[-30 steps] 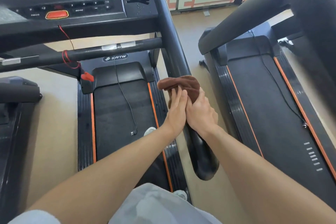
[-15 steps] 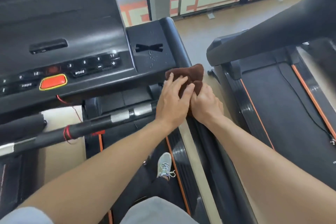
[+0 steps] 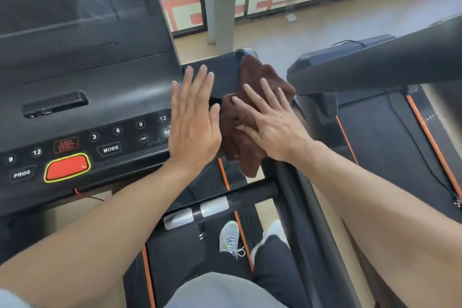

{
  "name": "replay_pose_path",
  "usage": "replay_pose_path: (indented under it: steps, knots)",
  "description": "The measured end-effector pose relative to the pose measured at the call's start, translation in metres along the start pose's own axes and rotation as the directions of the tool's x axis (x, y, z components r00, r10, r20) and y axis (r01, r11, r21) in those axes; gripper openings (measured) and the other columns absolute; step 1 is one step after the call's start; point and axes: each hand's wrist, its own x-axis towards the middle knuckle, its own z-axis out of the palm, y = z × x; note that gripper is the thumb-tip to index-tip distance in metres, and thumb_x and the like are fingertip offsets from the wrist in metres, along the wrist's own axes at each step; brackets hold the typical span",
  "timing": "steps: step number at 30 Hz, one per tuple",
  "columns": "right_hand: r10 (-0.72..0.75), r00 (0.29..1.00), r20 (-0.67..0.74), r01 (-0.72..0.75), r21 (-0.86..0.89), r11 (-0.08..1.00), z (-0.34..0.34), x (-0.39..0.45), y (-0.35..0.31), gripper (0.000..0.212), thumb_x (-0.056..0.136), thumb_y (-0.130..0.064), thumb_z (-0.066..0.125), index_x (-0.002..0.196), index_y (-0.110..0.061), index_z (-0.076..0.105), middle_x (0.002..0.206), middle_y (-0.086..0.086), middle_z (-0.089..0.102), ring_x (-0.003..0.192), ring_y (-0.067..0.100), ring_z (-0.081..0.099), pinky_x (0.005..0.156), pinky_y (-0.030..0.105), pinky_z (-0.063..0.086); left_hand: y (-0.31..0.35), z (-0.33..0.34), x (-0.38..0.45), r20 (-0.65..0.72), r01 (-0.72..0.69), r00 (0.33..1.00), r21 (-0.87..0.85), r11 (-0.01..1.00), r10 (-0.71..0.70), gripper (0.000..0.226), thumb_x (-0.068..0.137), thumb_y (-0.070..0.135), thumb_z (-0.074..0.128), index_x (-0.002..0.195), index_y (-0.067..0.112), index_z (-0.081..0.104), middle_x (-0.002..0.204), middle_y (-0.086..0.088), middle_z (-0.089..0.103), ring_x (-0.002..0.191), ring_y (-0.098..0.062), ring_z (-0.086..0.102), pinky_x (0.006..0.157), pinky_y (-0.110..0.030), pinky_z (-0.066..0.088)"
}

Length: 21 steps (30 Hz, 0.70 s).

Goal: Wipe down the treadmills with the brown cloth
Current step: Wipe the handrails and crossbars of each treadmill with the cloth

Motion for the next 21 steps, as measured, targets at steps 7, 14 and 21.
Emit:
replay_pose_path:
  steps: [7, 14, 21]
  knots:
    - [-0.182, 0.982, 0.056, 0.188, -0.121, 0.975, -0.001, 0.062, -0.032, 0.078, 0.096, -0.061, 0.004, 0.165, -0.026, 0.005, 0.173, 0.007, 0.002, 0.159, 0.027, -0.005, 0.127, 0.056, 0.002, -0.003, 0.000, 0.002, -0.070, 0.086, 0.993, -0.116, 0.990, -0.094, 0.057, 0.108, 0.028, 0.035, 0.157, -0.001, 0.026, 0.166, -0.014, 0.029, 0.158, -0.028, 0.017, 0.128, -0.055, 0.009]
    - [-0.246, 0.967, 0.063, 0.251, -0.102, 0.962, -0.018, 0.149, -0.012, 0.067, 0.103, -0.063, 0.011, 0.164, -0.035, 0.007, 0.173, 0.001, 0.011, 0.159, 0.025, 0.007, 0.128, 0.053, 0.001, -0.004, 0.004, 0.004, -0.036, 0.133, 0.990, -0.041, 0.990, -0.134, 0.062, 0.109, 0.039, 0.032, 0.158, 0.001, 0.029, 0.165, -0.012, 0.031, 0.157, -0.025, 0.019, 0.128, -0.051, 0.014]
    - [-0.142, 0.990, -0.016, 0.142, -0.016, 0.990, -0.005, 0.109, -0.025, 0.065, 0.106, -0.053, 0.020, 0.165, -0.029, 0.009, 0.173, 0.001, 0.007, 0.159, 0.028, -0.002, 0.126, 0.056, -0.004, -0.004, 0.004, 0.003, -0.089, 0.128, 0.986, -0.110, 0.986, -0.138, 0.080, 0.105, 0.059, 0.023, 0.157, -0.002, 0.027, 0.165, -0.016, 0.031, 0.157, -0.029, 0.019, 0.128, -0.050, 0.013]
